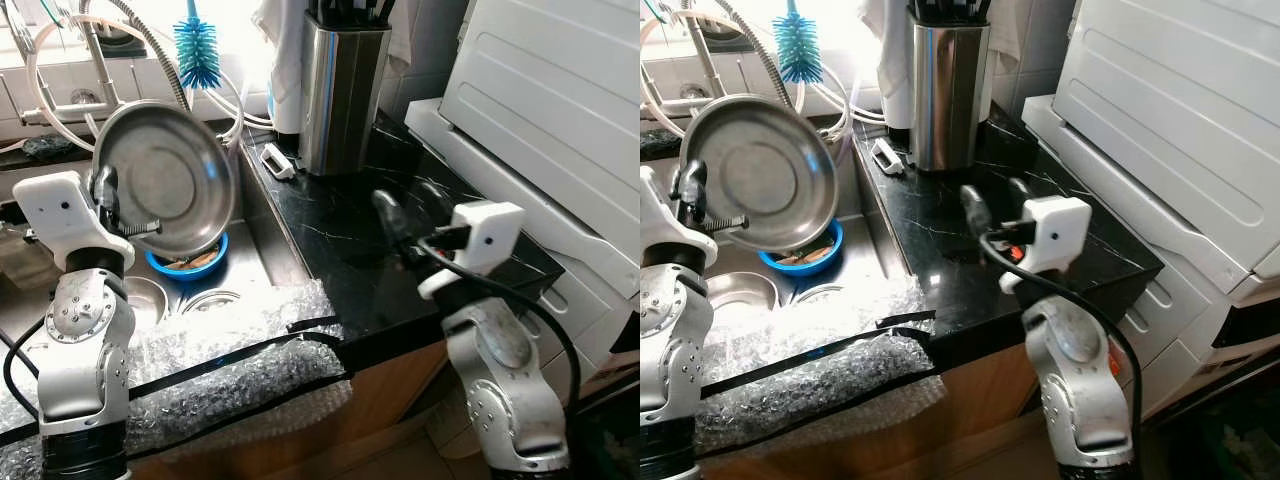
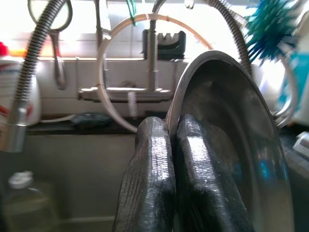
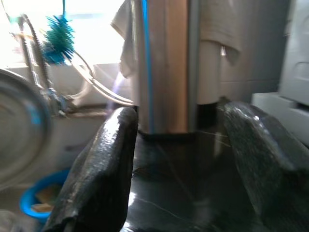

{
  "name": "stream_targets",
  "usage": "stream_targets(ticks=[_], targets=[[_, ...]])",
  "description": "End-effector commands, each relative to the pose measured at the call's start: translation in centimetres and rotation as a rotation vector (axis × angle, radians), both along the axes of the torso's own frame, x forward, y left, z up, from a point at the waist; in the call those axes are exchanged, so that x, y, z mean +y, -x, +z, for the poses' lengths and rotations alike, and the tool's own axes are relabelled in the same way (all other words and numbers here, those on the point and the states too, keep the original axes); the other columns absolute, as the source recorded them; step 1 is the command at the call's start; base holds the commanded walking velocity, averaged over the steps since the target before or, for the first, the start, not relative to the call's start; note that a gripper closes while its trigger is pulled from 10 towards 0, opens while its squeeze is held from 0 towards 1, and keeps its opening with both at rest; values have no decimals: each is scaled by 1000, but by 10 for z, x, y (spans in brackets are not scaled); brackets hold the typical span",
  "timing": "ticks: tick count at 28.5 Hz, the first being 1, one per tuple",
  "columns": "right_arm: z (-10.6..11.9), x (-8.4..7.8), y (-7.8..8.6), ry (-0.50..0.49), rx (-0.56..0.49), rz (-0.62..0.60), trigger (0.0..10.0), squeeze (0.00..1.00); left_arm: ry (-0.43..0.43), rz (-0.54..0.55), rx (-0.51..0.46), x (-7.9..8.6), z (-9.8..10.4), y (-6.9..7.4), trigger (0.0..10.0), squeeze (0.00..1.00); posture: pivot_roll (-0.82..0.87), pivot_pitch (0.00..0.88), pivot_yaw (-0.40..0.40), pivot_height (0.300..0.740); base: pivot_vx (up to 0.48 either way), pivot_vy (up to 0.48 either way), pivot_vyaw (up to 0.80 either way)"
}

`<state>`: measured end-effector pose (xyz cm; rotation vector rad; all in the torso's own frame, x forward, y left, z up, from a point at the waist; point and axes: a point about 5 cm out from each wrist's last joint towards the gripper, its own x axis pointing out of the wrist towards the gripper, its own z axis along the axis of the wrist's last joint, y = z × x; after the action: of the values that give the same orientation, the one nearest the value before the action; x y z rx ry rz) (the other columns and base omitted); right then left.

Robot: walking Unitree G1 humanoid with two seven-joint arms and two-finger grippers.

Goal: Kitchen organization

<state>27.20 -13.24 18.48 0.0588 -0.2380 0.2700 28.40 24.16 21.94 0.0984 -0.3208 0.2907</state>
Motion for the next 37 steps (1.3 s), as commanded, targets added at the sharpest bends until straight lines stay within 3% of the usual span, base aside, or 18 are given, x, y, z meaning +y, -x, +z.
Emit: stream_targets(ticks=[1, 4, 10, 12, 17, 20, 37], targets=[[5, -8, 3, 8, -34, -51, 10000, 0, -28, 0, -17, 0, 3, 0, 10000, 0, -42, 0, -70, 727, 0, 0, 0], [1, -15, 6, 7, -15, -92, 10000, 0, -57, 24, -4, 5, 1, 0, 10000, 0, -42, 0, -70, 727, 0, 0, 0], [-4, -16, 8, 19, 1, -101, 10000, 0, -64, 77, 141, 7, -20, -5, 10000, 0, -45, 0, -70, 727, 0, 0, 0], [-5, -15, 9, 20, -2, -110, 10000, 0, -80, 65, 212, 4, -32, -8, 10000, 0, -45, 0, -68, 727, 0, 0, 0], [-4, -15, 8, 20, -2, -111, 10000, 0, -60, 49, 268, 3, -39, -9, 10000, 0, -43, 0, -67, 727, 0, 0, 0], [-5, -13, 7, 19, 1, -104, 10000, 0, -36, 21, 371, -1, -53, -11, 10000, 0, -40, 0, -69, 727, 0, 0, 0], [-4, -10, 3, 21, 6, -95, 10000, 0, 4, -34, 591, -7, -82, -9, 10000, 0, -46, 0, -65, 727, 0, 0, 0]])
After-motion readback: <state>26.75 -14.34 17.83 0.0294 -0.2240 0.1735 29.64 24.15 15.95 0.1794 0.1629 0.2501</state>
